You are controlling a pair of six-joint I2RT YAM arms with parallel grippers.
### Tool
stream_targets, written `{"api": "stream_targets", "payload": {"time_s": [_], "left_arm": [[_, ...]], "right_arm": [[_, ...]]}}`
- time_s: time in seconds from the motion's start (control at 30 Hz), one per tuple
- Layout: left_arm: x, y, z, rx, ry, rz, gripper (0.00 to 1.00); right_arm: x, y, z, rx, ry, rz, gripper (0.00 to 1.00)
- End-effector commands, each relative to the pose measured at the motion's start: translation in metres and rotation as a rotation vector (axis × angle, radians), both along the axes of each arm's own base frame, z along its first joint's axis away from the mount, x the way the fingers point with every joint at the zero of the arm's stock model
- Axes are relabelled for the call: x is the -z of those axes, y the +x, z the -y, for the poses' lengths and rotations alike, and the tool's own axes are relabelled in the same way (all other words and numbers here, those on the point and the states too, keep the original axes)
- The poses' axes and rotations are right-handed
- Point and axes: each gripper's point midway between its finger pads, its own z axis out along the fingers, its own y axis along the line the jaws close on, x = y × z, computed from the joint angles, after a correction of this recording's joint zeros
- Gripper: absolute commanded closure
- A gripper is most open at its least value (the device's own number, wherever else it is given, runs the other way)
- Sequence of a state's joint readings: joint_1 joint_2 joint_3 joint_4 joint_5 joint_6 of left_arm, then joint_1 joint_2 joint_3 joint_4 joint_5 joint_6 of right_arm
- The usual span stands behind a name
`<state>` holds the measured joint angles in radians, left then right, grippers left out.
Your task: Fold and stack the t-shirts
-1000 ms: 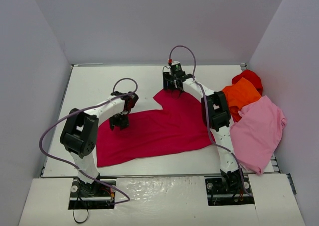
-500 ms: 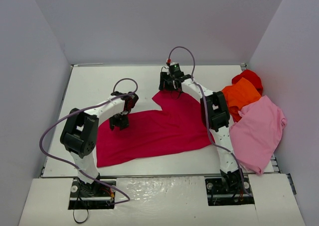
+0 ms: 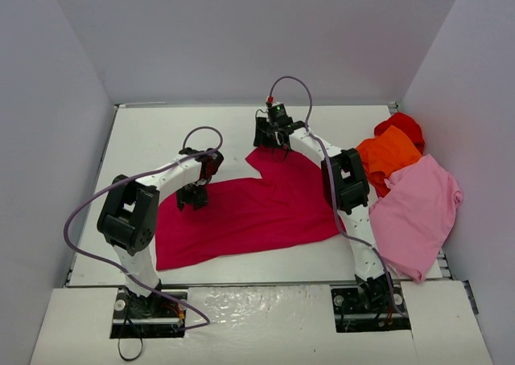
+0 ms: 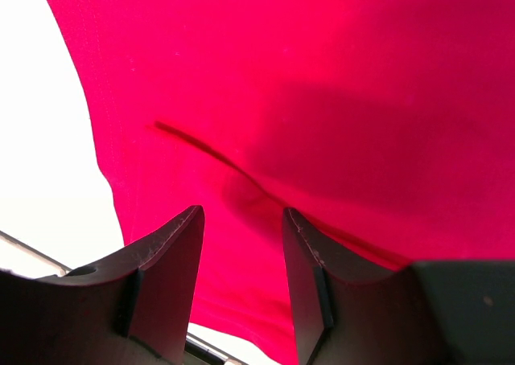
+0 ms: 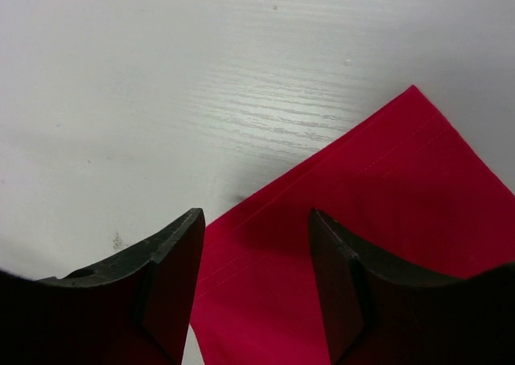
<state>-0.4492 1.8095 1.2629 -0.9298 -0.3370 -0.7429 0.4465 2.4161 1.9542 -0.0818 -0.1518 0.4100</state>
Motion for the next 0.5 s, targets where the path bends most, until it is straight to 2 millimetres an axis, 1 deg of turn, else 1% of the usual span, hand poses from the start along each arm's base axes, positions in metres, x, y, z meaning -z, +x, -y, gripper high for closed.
{"api": "stream_targets", "payload": {"time_s": [0.0, 0.13, 0.33, 0.47], "left_arm": [[-0.014, 0.005, -0.004, -0.003, 0.0, 0.038, 0.6], [-0.013, 0.005, -0.004, -0.003, 0.003, 0.038, 0.6], [-0.009, 0.005, -0.004, 0.0, 0.006, 0.028, 0.6], [-0.007, 0.005, -0.004, 0.001, 0.009, 0.025, 0.6]], "right_arm": [[-0.051, 0.013, 0.001, 0.04, -0.014, 0.104, 0.49], [-0.028, 0.01, 0.0, 0.029, -0.058, 0.079, 0.49], [-0.004, 0.01, 0.005, 0.035, -0.123, 0.063, 0.49], [0.017, 0.006, 0.0, 0.024, -0.138, 0.033, 0.49]]}}
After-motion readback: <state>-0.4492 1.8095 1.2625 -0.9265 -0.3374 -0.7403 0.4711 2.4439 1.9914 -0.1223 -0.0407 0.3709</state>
